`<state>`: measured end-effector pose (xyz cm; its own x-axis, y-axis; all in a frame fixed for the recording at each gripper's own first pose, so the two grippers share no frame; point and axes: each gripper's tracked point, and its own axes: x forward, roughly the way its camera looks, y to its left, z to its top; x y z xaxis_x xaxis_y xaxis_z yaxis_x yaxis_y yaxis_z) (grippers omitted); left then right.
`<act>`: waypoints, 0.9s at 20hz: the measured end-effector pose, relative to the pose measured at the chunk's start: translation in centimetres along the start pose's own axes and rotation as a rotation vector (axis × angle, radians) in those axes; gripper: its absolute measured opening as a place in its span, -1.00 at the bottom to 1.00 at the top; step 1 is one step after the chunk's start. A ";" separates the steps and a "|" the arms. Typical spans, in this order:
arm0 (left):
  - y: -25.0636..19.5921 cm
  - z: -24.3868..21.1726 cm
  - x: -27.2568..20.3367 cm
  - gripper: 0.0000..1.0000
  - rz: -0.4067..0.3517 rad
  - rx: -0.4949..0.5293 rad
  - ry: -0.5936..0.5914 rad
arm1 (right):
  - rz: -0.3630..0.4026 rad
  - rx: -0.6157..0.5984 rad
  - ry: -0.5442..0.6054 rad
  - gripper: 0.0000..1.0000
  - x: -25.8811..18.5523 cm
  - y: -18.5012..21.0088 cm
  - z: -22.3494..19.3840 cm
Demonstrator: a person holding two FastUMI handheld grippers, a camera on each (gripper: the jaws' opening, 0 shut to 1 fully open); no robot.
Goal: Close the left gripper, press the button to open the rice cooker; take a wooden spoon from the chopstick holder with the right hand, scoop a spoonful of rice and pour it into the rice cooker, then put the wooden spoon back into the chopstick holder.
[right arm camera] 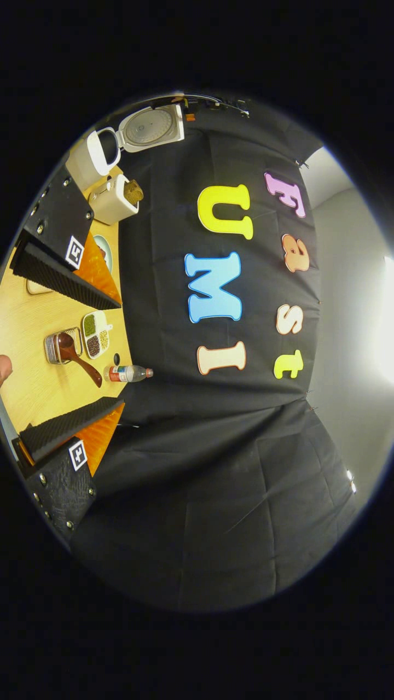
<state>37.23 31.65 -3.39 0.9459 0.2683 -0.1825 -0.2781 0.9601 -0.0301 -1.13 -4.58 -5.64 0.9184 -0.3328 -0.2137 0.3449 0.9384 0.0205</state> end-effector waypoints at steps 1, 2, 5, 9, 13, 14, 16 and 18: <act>-0.2 -0.5 0.1 0.97 0.002 -0.015 0.021 | 0.011 -0.005 -0.004 0.95 0.1 -0.1 0.2; -0.1 -1.0 0.1 0.97 0.013 -0.022 0.037 | 0.017 -0.018 -0.001 0.94 0.4 -0.3 0.1; -0.3 -1.4 -0.1 0.96 0.024 -0.013 0.059 | 0.037 -0.041 -0.020 0.95 1.1 -0.9 1.1; -0.6 -1.5 -0.7 0.92 0.017 -0.019 0.073 | 0.101 -0.033 -0.031 0.95 2.3 -0.6 1.9; -2.4 -2.0 -3.2 0.96 0.010 -0.009 0.069 | 0.151 -0.052 -0.042 0.95 3.3 -0.7 2.4; -3.0 -2.1 -4.0 0.94 0.011 -0.005 0.069 | 0.163 -0.052 -0.039 0.95 3.6 -0.7 2.3; -3.9 -2.8 -5.5 0.93 0.006 0.008 0.073 | 0.183 -0.057 -0.035 0.95 4.1 -1.1 2.4; -4.8 -3.5 -6.8 1.00 -0.001 0.014 0.084 | 0.184 -0.079 -0.040 0.96 4.8 -2.0 2.5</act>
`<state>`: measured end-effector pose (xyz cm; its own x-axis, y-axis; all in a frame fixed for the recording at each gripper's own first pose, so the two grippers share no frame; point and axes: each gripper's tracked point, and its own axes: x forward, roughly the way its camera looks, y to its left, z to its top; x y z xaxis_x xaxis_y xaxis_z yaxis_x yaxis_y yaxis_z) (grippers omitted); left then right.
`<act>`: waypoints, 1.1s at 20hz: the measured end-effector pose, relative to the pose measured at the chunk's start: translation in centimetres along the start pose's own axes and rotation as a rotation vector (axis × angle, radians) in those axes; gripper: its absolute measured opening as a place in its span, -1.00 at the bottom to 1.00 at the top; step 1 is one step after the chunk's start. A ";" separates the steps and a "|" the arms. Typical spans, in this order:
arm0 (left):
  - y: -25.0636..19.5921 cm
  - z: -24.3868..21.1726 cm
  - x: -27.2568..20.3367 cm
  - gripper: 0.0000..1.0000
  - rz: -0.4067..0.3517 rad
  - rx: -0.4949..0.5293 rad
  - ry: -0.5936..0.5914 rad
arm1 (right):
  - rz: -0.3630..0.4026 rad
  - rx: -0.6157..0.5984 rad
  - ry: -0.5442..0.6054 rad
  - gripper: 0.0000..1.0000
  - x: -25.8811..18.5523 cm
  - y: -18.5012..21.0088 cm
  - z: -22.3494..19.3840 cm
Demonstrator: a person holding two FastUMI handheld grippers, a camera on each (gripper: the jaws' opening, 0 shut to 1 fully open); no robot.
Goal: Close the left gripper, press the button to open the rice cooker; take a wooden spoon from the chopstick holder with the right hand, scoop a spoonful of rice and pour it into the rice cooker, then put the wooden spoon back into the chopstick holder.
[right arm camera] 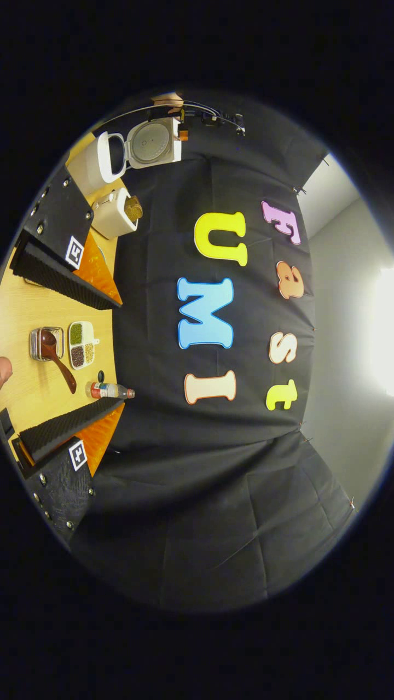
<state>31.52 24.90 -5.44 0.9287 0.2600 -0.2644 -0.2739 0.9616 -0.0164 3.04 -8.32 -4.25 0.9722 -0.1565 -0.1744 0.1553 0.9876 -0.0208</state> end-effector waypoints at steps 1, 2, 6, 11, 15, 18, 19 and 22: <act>-0.3 -0.4 -0.5 1.00 -0.002 -0.001 0.007 | -0.003 -0.007 -0.003 0.95 0.2 -0.6 0.1; -0.4 -0.7 -1.1 1.00 -0.003 -0.001 0.011 | 0.000 -0.006 -0.004 0.95 0.2 -0.9 0.1; -2.1 -2.4 -3.0 1.00 -0.001 0.000 0.021 | 0.005 0.007 -0.001 0.96 0.4 -2.7 -0.2; -3.9 -5.2 -5.3 1.00 -0.012 0.013 0.053 | -0.010 0.023 -0.005 0.95 0.3 -5.5 -0.3; -5.4 -7.8 -7.2 1.00 -0.019 0.017 0.081 | -0.019 0.024 0.000 0.96 0.0 -7.4 -0.9; -6.6 -10.3 -8.5 1.00 -0.027 0.004 0.108 | -0.021 0.032 0.005 0.95 -0.2 -8.6 -1.3; -6.9 -11.1 -8.8 1.00 -0.028 0.005 0.117 | -0.021 0.033 0.007 0.94 -0.3 -9.0 -1.4; -7.7 -13.5 -9.7 1.00 -0.028 0.003 0.145 | -0.027 0.029 0.009 0.95 -0.7 -10.1 -1.5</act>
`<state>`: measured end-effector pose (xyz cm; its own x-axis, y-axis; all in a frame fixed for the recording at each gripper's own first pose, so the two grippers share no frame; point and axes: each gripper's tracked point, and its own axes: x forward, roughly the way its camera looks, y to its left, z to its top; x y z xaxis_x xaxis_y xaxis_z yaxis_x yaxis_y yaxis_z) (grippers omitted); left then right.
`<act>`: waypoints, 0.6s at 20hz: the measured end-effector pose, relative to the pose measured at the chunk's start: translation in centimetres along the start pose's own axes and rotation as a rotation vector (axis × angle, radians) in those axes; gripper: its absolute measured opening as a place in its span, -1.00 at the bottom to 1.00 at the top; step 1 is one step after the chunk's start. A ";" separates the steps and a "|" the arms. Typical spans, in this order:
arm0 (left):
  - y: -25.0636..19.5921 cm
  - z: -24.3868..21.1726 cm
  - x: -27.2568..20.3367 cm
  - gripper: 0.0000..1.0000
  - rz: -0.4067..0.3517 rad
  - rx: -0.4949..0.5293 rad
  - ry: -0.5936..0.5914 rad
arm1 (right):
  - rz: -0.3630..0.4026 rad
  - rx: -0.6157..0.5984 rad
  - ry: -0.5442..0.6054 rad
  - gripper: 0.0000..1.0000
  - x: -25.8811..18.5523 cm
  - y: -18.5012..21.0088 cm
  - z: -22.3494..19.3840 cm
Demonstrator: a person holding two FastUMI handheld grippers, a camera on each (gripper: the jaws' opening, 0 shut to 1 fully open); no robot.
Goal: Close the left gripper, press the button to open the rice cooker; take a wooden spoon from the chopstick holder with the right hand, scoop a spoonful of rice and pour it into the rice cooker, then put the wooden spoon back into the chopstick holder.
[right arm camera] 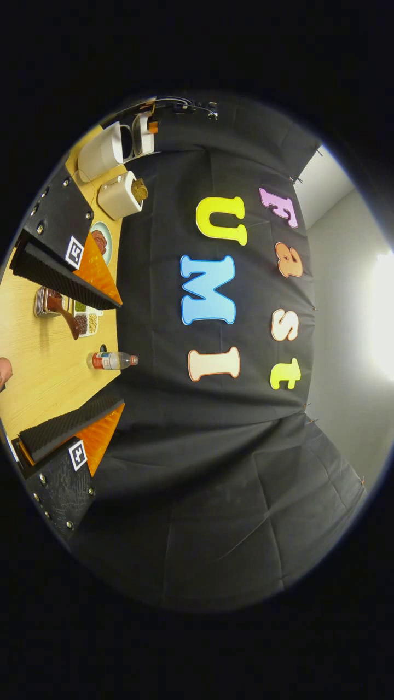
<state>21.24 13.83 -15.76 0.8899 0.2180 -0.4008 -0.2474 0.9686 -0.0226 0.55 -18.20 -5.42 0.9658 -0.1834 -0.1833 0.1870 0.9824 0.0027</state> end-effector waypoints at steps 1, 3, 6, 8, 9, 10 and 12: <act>-0.3 -0.7 0.0 1.00 0.000 -0.004 0.010 | -0.002 -0.001 0.002 0.96 -0.1 -0.3 -0.1; -0.7 -1.7 -0.1 1.00 -0.002 -0.001 0.018 | -0.010 -0.002 0.000 0.96 -0.5 -1.1 0.0; -1.3 -3.3 -0.2 1.00 -0.009 0.004 0.037 | -0.025 0.001 0.006 0.96 -0.9 -2.1 -0.4; -1.7 -4.8 -0.2 1.00 -0.014 0.011 0.059 | -0.033 0.007 0.005 0.96 -1.2 -2.5 -0.4; -1.9 -5.6 -0.1 0.93 -0.014 0.015 0.070 | -0.033 0.008 0.006 0.96 -1.3 -2.6 -0.4; -2.1 -6.2 0.0 0.93 -0.014 0.017 0.081 | -0.036 0.004 0.006 0.95 -1.4 -2.8 -0.5; -2.3 -7.4 -0.1 1.00 -0.017 0.009 0.109 | -0.037 -0.002 0.003 0.96 -1.6 -2.9 -0.4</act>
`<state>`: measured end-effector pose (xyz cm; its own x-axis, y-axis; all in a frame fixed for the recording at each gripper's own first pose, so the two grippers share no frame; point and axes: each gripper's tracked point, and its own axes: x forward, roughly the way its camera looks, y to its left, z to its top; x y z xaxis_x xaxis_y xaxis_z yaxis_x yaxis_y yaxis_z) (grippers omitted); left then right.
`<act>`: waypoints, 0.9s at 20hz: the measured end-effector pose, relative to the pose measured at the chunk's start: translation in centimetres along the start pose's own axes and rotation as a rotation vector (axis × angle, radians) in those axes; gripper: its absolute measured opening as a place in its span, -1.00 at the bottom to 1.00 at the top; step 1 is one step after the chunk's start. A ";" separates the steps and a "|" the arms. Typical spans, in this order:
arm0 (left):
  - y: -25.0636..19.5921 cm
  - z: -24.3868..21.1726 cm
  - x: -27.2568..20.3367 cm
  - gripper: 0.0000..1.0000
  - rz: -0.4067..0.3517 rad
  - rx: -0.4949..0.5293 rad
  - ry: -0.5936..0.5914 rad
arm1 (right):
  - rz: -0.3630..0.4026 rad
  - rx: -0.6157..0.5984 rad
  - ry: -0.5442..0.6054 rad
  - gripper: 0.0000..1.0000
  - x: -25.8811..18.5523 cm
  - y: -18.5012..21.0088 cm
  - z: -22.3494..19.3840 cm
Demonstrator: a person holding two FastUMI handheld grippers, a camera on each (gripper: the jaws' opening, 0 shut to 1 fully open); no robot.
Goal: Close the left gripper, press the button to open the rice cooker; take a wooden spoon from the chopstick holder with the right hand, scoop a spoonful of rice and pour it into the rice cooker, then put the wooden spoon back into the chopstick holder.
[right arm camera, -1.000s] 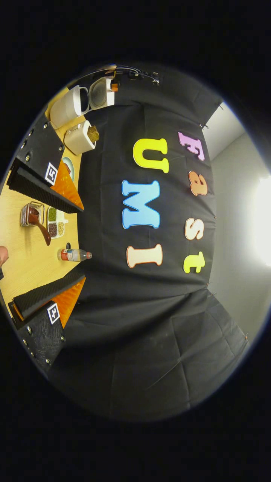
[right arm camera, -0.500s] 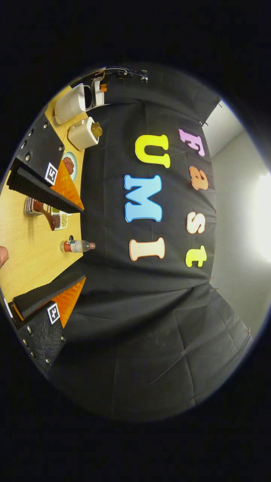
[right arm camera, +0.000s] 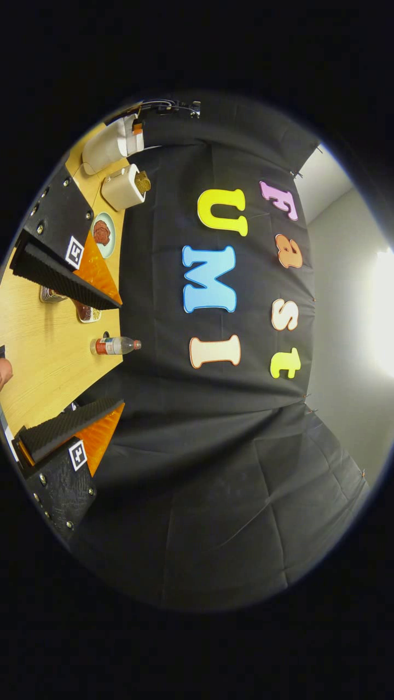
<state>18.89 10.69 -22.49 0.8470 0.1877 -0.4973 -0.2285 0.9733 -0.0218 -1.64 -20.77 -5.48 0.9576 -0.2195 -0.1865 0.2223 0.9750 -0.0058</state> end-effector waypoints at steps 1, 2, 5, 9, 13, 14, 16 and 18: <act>-0.1 -0.5 0.2 0.92 -0.003 -0.016 0.017 | 0.003 -0.001 -0.005 0.96 -0.2 0.0 0.2; -0.1 -1.0 0.5 1.00 -0.001 -0.041 0.032 | 0.002 -0.005 -0.008 0.95 -0.2 -0.1 0.1; 0.1 -1.5 1.2 1.00 0.013 -0.059 0.045 | -0.004 -0.029 -0.008 0.96 -0.3 -0.4 0.1; -0.4 -2.0 1.5 1.00 0.014 -0.003 0.062 | -0.010 -0.024 -0.004 0.95 -0.3 -0.7 0.1; -0.6 -2.0 1.4 0.99 0.004 -0.037 0.067 | -0.009 0.010 0.000 0.94 0.0 -0.4 -0.2; -0.7 -2.0 1.5 0.99 0.003 -0.013 0.053 | 0.003 0.025 -0.001 0.95 0.1 0.0 -0.3; -0.9 -1.5 1.1 0.97 0.008 0.005 0.032 | 0.031 0.046 0.001 0.95 0.4 1.0 -0.2; -1.4 0.2 -0.2 0.97 0.000 -0.062 -0.017 | 0.078 0.039 -0.014 0.95 0.7 2.6 0.3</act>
<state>19.12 9.33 -22.20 0.8548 0.1907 -0.4827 -0.2576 0.9633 -0.0755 -0.36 -18.39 -5.30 0.9746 -0.1440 -0.1716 0.1540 0.9870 0.0462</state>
